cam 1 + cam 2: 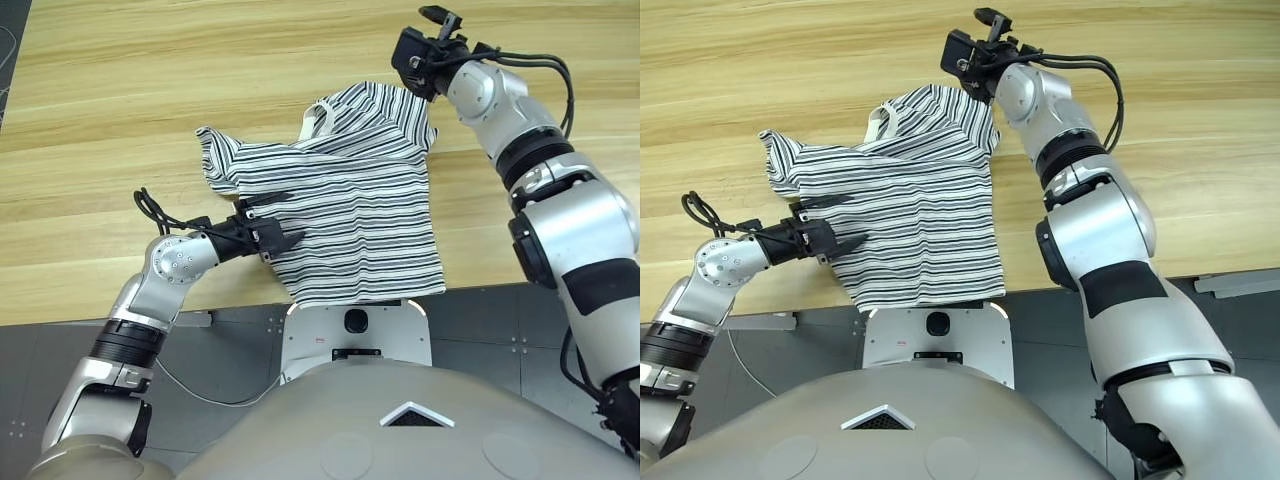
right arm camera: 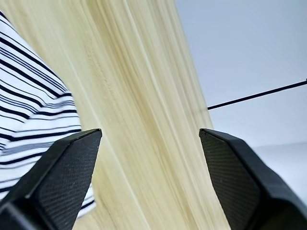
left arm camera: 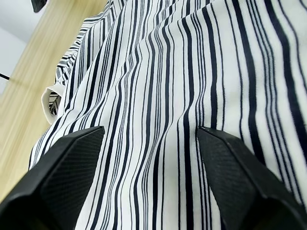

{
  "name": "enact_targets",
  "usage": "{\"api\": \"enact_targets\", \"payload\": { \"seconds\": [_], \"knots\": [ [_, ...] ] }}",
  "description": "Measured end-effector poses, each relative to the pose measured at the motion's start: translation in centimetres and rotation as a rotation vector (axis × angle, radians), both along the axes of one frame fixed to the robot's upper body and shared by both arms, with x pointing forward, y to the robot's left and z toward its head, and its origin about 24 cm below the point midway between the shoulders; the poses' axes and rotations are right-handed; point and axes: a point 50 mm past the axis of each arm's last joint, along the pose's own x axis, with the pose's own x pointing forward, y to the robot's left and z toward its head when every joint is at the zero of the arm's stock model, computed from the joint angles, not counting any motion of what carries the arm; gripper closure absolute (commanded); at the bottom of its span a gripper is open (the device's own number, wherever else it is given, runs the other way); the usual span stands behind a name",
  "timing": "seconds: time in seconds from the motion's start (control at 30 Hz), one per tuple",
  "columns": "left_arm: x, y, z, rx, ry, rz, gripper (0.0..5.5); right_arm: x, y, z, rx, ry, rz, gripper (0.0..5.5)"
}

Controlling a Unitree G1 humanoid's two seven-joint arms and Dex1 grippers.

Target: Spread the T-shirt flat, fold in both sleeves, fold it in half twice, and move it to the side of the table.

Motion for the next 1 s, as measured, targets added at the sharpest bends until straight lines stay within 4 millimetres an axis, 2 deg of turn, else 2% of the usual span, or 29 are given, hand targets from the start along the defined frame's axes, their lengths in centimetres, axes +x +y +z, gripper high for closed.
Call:
{"api": "enact_targets", "payload": {
  "seconds": [0.3,0.5,0.67,0.87,0.9,1.0],
  "knots": [
    [-2.4,-1.5,0.1,-0.024,0.08,-0.164,1.91,-1.3,4.3,-1.2,-0.001,0.045,0.091,1.73],
    [-3.3,-1.7,0.2,-0.024,0.095,-0.196,1.91,-2.5,6.1,-2.8,-0.04,0.11,0.134,1.73],
    [-4.5,-1.6,0.6,-0.006,0.135,-0.256,1.91,-3.5,6.1,-4.8,-0.092,0.178,0.13,1.73],
    [-6.4,-1.4,0.3,0.013,0.247,-0.318,1.91,-3.6,6.1,-5.1,-0.201,0.149,0.162,1.73],
    [-7.3,-1.2,-0.3,0.018,0.298,-0.313,1.91,-3.5,5.8,-5.1,-0.254,0.125,0.167,1.73],
    [-7.5,-1.2,-0.3,0.016,0.308,-0.313,1.91,-3.2,4.9,-5.1,-0.368,0.093,0.166,1.73]
  ]
}}
